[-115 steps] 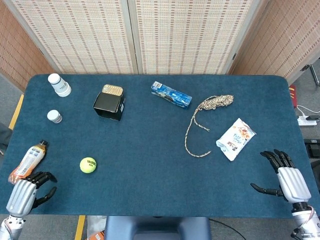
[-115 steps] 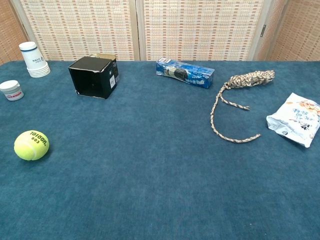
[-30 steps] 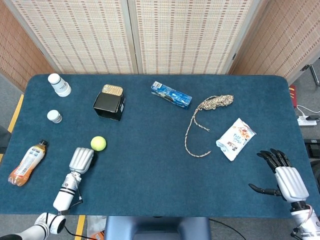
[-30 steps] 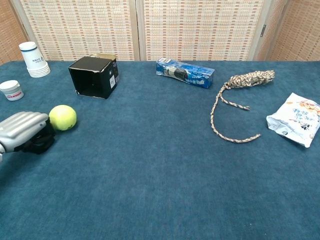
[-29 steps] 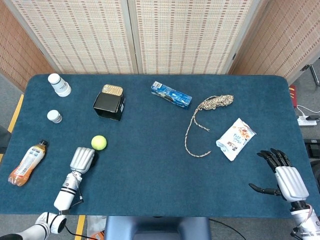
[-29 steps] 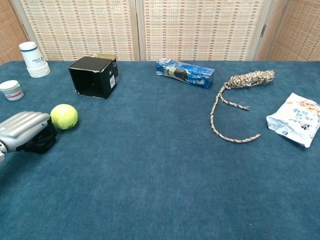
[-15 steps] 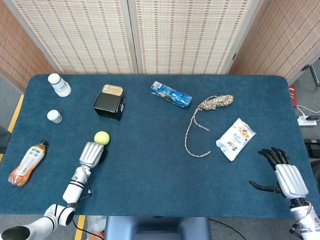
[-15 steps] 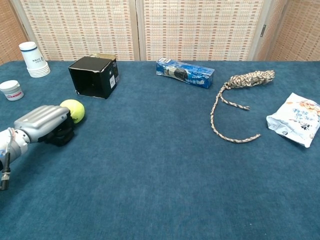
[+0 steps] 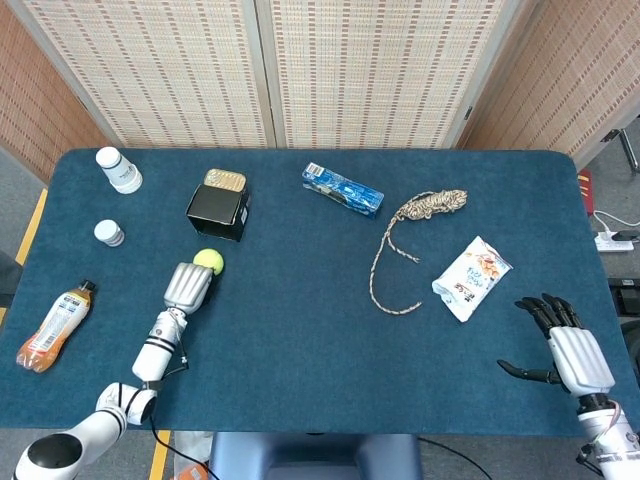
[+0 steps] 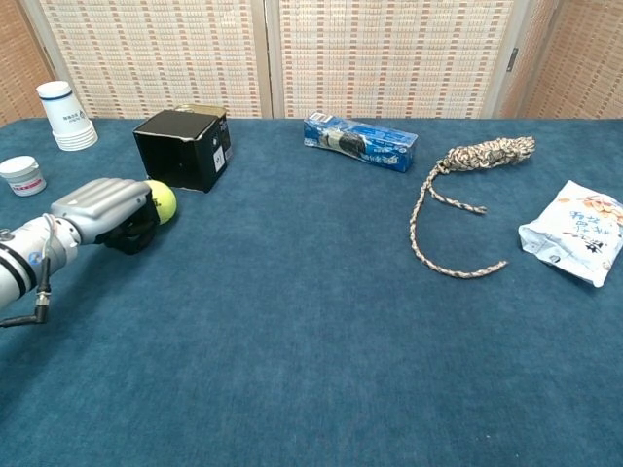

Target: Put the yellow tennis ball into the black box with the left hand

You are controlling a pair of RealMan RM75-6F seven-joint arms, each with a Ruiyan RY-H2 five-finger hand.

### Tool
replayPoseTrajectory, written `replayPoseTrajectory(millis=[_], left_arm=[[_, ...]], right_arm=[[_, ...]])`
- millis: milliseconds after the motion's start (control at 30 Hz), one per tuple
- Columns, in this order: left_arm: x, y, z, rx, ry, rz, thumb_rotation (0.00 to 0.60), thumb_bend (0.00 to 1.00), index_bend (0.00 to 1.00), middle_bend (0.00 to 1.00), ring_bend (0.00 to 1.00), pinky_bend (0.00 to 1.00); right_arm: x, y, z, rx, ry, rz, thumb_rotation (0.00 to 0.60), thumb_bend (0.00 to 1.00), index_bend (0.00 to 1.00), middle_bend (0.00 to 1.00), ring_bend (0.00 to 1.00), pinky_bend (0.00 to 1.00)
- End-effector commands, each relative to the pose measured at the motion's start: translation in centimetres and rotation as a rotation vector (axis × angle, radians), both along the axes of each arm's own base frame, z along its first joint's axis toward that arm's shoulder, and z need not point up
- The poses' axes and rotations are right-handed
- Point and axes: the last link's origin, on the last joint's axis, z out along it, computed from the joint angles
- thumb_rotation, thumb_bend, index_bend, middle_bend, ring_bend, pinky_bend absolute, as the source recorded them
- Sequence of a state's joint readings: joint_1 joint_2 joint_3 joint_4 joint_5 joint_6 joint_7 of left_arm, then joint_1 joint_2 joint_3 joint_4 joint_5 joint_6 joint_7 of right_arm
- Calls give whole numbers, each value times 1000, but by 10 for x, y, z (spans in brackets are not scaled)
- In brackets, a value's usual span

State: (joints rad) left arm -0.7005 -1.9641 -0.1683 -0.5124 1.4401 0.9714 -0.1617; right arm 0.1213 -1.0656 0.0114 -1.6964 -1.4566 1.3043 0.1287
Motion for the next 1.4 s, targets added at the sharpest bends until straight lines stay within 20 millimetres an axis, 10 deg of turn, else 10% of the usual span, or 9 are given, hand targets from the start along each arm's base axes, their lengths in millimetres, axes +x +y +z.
replayPoseTrajectory(millis=[33,233,333,467,667,1400], left_arm=[[7,3,-4,1,-29,-10,600,718,1000,1000,1000,1000],[22,5,0,52,-147,-57,592,670,1000,1000,1000,1000],[24,10,-1,10,-159,-68,393,546,956,977,916,922],[19,15,-6,-91,-147,-20,257,481,595,626,470,529],[16,22,-4,-122,-118,14,247,427,110,25,0,6],[-5,26,18,-2,-35,19,136,402,5,0,0,0]], right_arm=[[1,0,-1,3,0,0,544,0,189,118,15,42],[0,-1,-1,3,2,-4,544,0,189,118,15,42],[0,-1,-1,3,0,-3,544,0,189,118,15,42],[1,0,-1,9,-11,7,543,0,189,118,15,28],[0,1,0,1,-16,8,544,0,190,118,15,0],[3,4,-1,15,-14,26,543,0,191,118,15,0]])
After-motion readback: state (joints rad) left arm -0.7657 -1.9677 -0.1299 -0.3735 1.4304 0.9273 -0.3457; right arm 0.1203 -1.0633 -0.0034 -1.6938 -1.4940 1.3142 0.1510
